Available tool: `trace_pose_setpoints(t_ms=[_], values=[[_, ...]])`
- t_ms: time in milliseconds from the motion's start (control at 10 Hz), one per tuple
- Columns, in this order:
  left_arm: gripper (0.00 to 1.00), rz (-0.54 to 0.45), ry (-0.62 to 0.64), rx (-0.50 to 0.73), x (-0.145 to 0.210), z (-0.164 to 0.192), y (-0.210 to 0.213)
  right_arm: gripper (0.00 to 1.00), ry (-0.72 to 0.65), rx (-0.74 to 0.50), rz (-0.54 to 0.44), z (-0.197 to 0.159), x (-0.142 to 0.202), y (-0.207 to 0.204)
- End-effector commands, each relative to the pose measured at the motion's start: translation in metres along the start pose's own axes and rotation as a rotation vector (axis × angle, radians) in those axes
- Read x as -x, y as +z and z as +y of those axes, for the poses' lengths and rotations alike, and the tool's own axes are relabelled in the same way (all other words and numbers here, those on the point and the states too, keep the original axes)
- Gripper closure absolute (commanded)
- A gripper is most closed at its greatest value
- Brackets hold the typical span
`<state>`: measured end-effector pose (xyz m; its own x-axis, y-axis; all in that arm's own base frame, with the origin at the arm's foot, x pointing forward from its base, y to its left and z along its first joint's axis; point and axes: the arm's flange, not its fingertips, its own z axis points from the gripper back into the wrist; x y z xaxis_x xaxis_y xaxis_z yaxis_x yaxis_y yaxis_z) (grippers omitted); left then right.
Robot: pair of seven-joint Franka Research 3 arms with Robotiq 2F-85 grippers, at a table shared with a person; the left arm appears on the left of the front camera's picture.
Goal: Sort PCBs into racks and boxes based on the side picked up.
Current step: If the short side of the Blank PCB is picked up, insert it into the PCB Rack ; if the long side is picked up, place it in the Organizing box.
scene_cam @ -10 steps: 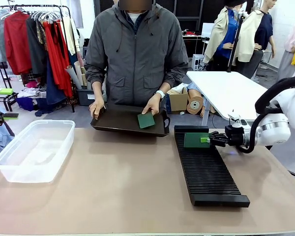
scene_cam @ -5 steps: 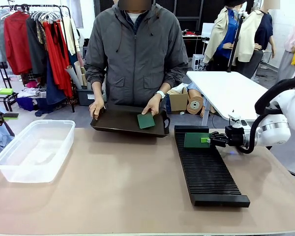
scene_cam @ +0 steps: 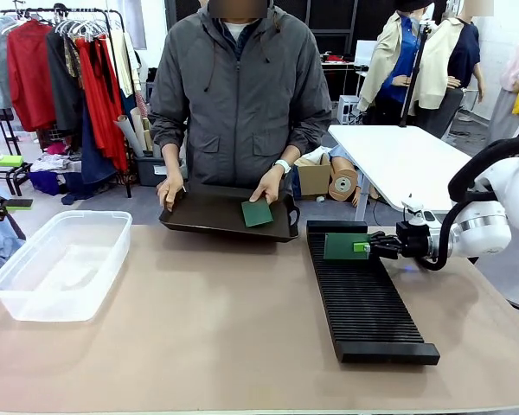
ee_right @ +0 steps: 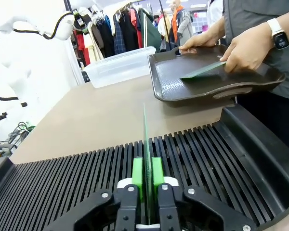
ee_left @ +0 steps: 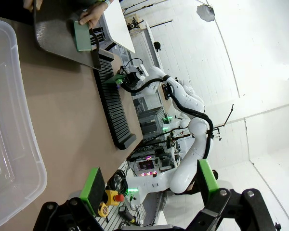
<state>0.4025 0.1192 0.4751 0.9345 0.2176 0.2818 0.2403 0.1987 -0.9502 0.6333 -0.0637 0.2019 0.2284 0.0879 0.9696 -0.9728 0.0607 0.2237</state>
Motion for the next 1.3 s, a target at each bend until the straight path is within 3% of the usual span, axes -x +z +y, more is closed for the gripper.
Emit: trace_pose_setpoints(t_ms=[0,200,300,1200], values=[[0.00,-0.001,0.004,0.006,0.001,-0.001,0.000,0.46,0.019,-0.002,0.007,-0.004,0.000,0.000],[0.00,-0.001,0.004,0.006,0.001,-0.001,0.000,0.08,0.024,0.000,0.000,-0.004,-0.004,0.002],[0.00,-0.001,0.004,0.006,0.001,-0.001,0.000,0.00,0.028,-0.001,-0.004,-0.003,-0.006,0.002],[0.00,-0.001,0.004,0.006,0.001,-0.001,0.000,0.00,0.013,0.007,0.000,-0.002,-0.005,0.006]])
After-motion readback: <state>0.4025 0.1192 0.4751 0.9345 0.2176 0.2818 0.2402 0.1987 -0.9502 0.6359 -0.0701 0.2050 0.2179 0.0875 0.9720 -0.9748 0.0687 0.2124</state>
